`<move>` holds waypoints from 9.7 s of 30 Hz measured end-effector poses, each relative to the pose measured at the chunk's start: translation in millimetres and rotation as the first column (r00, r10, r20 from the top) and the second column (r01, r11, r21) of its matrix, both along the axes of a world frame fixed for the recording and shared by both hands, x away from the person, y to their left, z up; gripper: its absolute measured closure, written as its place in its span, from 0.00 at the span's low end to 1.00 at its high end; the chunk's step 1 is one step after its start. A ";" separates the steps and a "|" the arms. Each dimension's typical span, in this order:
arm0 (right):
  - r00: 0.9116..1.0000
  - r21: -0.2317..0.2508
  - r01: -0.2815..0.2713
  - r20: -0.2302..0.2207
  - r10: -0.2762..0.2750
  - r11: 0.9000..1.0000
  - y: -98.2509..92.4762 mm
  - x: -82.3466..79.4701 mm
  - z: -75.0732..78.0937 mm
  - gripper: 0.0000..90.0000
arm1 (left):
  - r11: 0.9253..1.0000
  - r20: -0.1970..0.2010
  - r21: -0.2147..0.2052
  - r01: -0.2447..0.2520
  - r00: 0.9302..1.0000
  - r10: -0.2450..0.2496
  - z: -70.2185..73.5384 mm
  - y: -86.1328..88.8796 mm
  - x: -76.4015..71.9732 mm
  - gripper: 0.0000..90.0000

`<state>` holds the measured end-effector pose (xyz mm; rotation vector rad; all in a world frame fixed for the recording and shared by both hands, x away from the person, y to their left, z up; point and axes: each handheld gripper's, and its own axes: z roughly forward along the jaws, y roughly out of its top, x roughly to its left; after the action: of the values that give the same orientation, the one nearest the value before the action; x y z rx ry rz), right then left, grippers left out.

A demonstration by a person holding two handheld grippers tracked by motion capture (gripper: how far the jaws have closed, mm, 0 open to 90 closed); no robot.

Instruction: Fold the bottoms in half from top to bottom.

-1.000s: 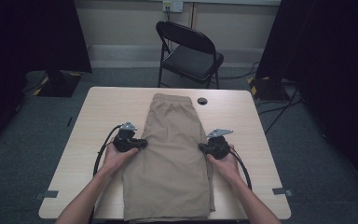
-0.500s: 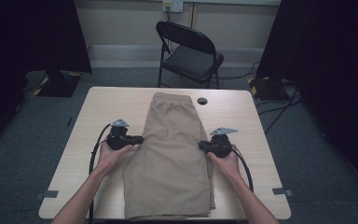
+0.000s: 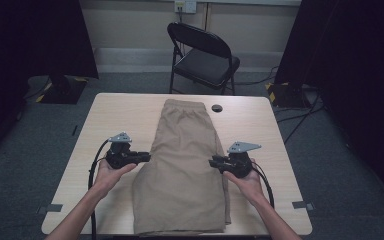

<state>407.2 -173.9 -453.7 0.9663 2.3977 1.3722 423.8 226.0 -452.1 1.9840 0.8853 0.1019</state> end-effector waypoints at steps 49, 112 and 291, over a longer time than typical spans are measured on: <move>0.900 -0.191 -0.430 -0.167 0.402 0.882 1.9 -102.9 -31.0 0.52 | 0.990 -0.033 0.138 0.010 0.999 -0.006 -40.7 -30.8 18.1 0.81; 0.939 -0.172 -0.327 -0.174 0.298 0.929 20.1 -71.4 -33.5 0.96 | 0.951 -0.103 0.075 0.300 0.951 -0.292 -7.2 -29.0 -86.9 0.62; 0.979 -0.189 -0.202 -0.036 0.199 0.961 32.1 -16.4 -38.6 0.90 | 0.999 -0.109 -0.028 0.016 0.994 -0.019 -26.1 -4.0 -12.3 0.94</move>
<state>390.8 -141.9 -492.3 0.7049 2.6425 1.1673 411.5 222.0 -478.2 1.9870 0.9336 -0.0285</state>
